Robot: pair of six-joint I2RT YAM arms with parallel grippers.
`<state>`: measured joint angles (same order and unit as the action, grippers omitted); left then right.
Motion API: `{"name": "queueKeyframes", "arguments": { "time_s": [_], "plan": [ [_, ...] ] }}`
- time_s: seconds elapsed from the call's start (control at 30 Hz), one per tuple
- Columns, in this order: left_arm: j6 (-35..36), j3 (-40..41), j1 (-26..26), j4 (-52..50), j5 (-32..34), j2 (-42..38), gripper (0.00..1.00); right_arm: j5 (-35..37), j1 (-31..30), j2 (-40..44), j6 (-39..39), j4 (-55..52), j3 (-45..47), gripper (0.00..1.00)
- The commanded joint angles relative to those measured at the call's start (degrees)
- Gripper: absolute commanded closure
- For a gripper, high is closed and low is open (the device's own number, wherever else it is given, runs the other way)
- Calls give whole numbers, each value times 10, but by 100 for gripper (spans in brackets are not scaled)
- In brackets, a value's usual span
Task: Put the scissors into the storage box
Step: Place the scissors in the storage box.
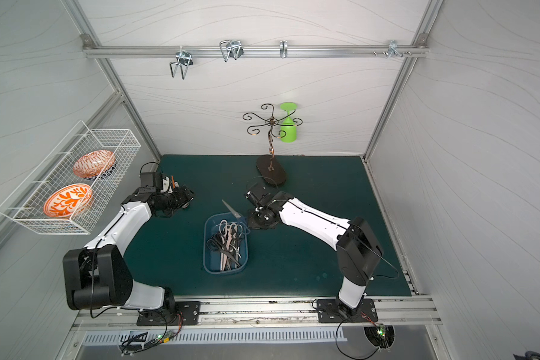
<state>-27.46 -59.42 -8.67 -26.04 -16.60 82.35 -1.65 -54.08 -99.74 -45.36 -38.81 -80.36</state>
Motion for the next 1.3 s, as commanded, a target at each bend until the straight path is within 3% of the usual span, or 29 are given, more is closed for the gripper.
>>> {"name": "queueKeyframes", "arguments": {
  "time_s": [0.0, 0.1, 0.3, 0.8, 1.27],
  "plan": [
    [-13, -3, -10, 10, 9, -12, 11, -38, -22, -8, -55, 11, -1, 100],
    [-15, -3, -12, 12, 5, -11, 11, -39, -29, -25, -69, -15, -17, 100],
    [-15, -2, -12, 13, 5, -14, 11, -68, -23, -46, -22, -50, -24, 100],
    [-24, 1, -12, 21, -11, -2, 11, -148, -27, -102, -2, -56, -60, 100],
    [-27, 1, -12, 23, -19, -3, 11, -142, -27, -142, -3, -70, -79, 98]
  ]
}}
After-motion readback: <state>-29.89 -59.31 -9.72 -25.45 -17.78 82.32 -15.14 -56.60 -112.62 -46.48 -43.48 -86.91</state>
